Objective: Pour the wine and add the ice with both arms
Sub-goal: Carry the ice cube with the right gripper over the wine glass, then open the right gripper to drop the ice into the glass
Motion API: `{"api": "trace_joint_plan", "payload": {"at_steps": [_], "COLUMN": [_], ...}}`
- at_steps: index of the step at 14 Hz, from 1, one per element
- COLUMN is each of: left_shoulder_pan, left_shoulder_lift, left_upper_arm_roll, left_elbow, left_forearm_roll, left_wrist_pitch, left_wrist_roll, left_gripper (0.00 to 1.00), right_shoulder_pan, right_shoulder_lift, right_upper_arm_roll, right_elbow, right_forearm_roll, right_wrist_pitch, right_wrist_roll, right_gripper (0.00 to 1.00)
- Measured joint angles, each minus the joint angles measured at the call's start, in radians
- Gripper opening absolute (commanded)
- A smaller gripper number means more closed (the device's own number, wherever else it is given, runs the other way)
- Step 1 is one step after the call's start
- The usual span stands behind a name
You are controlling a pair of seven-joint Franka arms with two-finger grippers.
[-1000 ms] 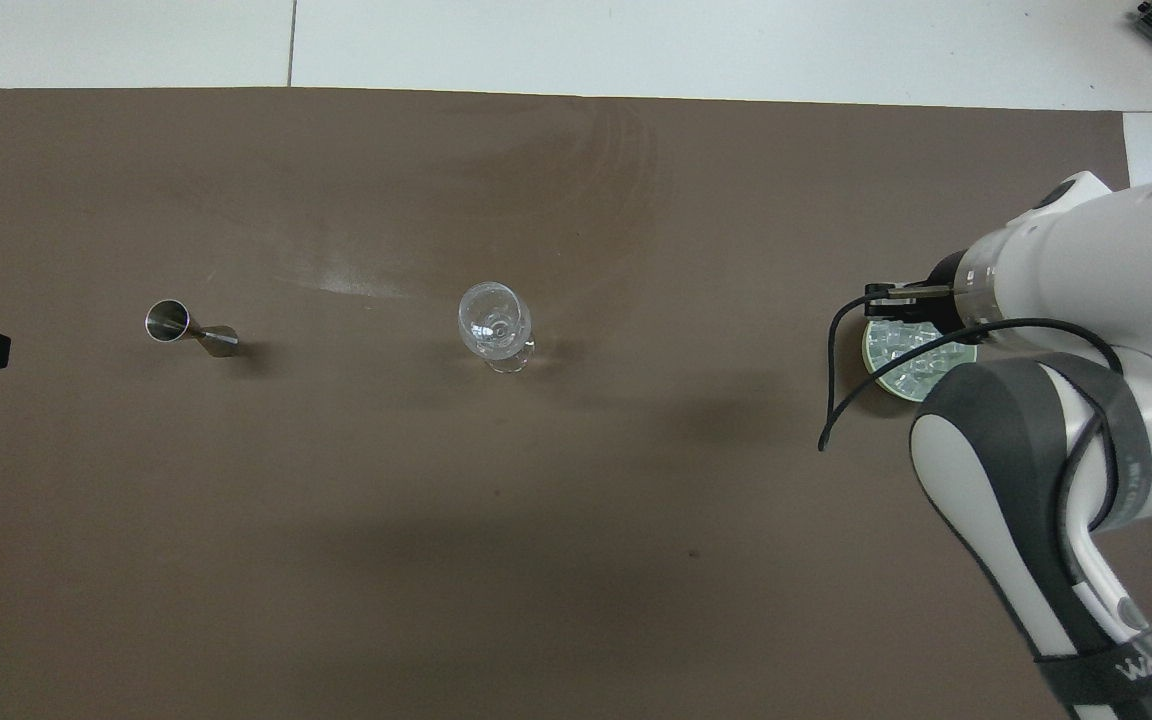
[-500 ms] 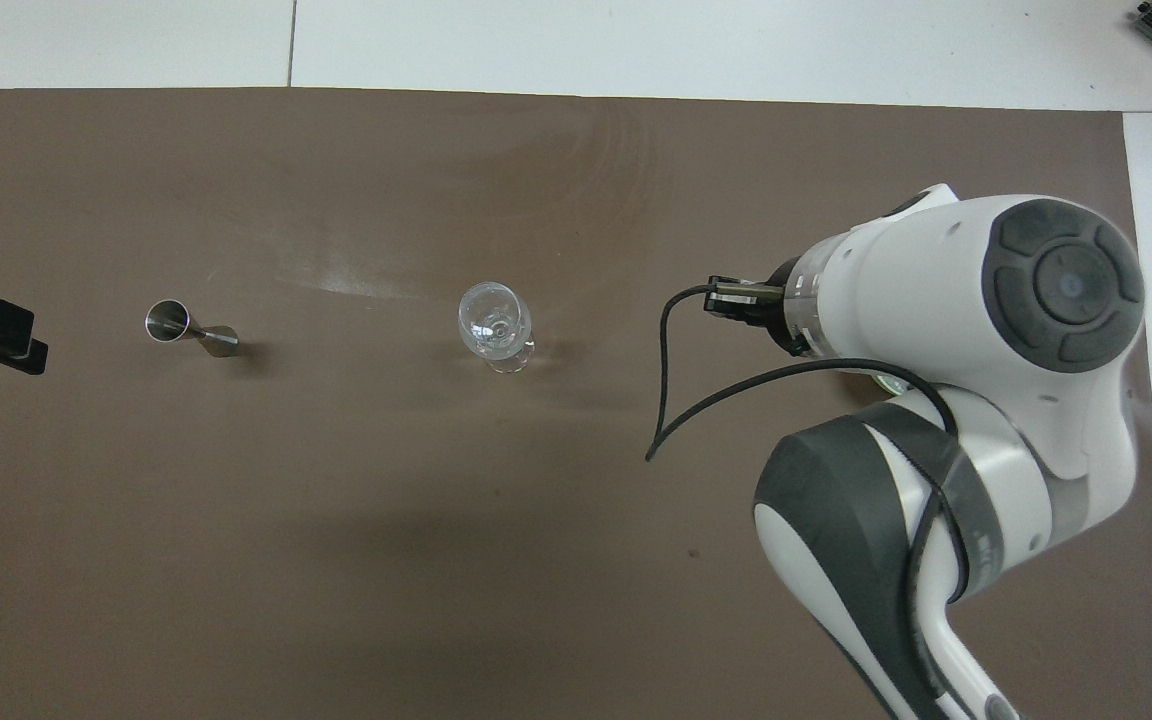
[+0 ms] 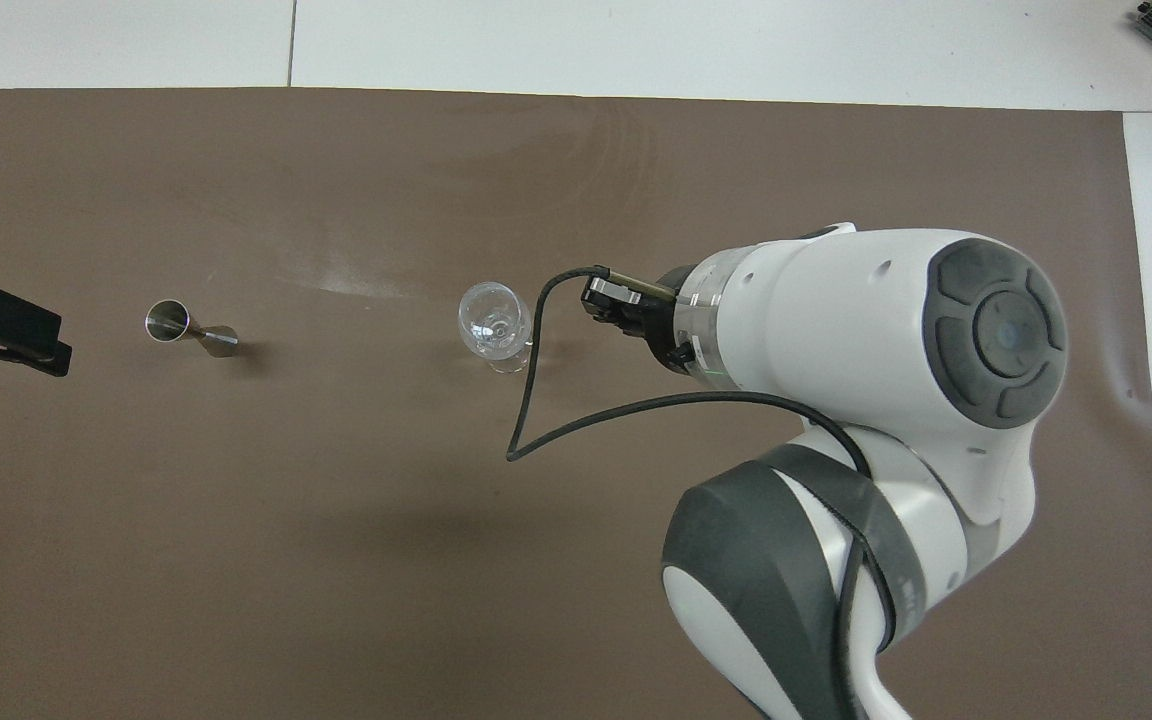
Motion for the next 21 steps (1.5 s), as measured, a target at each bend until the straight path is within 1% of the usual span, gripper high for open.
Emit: {"api": "trace_joint_plan", "payload": {"at_steps": [4, 6, 9, 11, 13, 16, 18, 21], "left_shoulder_pan": [-0.001, -0.001, -0.002, -0.004, -0.005, -0.005, -0.005, -0.005], "left_shoulder_lift": [0.0, 0.0, 0.002, 0.005, 0.011, 0.017, 0.02, 0.017], "left_upper_arm_roll": [0.002, 0.003, 0.01, 0.01, 0.011, 0.022, 0.026, 0.027], "left_elbow": [0.0, 0.0, -0.003, -0.017, -0.052, -0.121, -0.132, -0.131], "left_forearm_roll": [0.0, 0.0, 0.0, 0.0, 0.0, 0.0, 0.0, 0.0], "left_wrist_pitch": [0.001, 0.004, 0.019, 0.045, 0.081, 0.14, 0.149, 0.153], "left_wrist_roll": [0.0, 0.0, 0.002, 0.003, 0.003, 0.003, 0.005, 0.005], "left_gripper": [1.0, 1.0, 1.0, 1.0, 1.0, 1.0, 1.0, 1.0], "right_shoulder_pan": [0.047, 0.064, 0.069, 0.071, 0.094, 0.16, 0.181, 0.176], "right_shoulder_lift": [0.028, 0.055, 0.098, 0.125, 0.154, 0.198, 0.213, 0.217], "right_upper_arm_roll": [0.0, 0.001, 0.001, 0.001, 0.001, 0.001, 0.001, -0.005], "right_elbow": [0.001, 0.002, 0.003, 0.008, 0.011, 0.011, 0.01, 0.007], "right_forearm_roll": [0.026, 0.06, 0.088, 0.089, 0.09, 0.09, 0.09, 0.089], "right_wrist_pitch": [0.085, 0.149, 0.229, 0.24, 0.254, 0.321, 0.326, 0.326], "right_wrist_roll": [0.222, 0.287, 0.319, 0.329, 0.345, 0.37, 0.376, 0.376], "right_gripper": [0.0, 0.0, 0.0, 0.0, 0.0, 0.0, 0.0, 0.0]}}
